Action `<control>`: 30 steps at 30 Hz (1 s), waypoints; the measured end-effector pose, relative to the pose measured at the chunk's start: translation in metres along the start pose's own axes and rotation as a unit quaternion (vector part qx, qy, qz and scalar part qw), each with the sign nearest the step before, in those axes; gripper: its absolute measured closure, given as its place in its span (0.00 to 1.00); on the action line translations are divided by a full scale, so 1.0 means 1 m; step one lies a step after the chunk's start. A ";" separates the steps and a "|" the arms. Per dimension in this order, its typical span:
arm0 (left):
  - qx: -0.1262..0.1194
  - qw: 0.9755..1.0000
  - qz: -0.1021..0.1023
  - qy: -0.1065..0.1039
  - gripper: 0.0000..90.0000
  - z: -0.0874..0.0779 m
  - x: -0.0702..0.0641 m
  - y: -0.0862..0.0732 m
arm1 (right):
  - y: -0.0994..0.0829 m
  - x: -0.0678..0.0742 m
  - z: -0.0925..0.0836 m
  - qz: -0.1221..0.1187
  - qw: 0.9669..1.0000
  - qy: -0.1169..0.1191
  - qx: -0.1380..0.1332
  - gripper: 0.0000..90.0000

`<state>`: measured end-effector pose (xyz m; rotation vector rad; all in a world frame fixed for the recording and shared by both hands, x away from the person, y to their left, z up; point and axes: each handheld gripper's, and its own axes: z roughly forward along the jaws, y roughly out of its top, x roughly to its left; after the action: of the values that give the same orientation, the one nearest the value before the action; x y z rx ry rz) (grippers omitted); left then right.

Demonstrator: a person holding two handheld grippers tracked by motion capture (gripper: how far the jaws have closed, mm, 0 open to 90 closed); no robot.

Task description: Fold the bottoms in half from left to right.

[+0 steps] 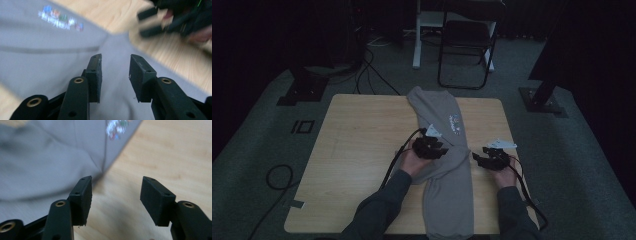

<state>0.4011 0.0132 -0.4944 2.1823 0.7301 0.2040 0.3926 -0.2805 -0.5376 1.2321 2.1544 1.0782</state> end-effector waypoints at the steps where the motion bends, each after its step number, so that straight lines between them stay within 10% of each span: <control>1: 0.000 1.000 0.000 0.000 0.68 0.000 0.000 0.000 | 0.003 0.002 -0.001 -0.003 1.000 0.000 -0.005 0.50; 10: 0.042 0.999 0.003 0.004 0.67 0.013 -0.026 -0.061 | 0.009 0.025 0.010 -0.025 0.999 0.028 -0.005 0.66; 15: 0.041 0.999 0.007 0.016 0.69 0.010 -0.023 -0.063 | 0.004 0.030 0.020 -0.030 0.999 0.026 0.026 0.71; 30: 0.026 0.997 -0.040 0.054 0.69 0.001 0.030 -0.066 | 0.022 0.048 0.055 -0.028 0.999 0.020 0.042 0.74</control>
<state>0.3968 0.0629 -0.5472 2.1992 0.8900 0.2653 0.4170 -0.2103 -0.5530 1.1900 2.2716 1.0062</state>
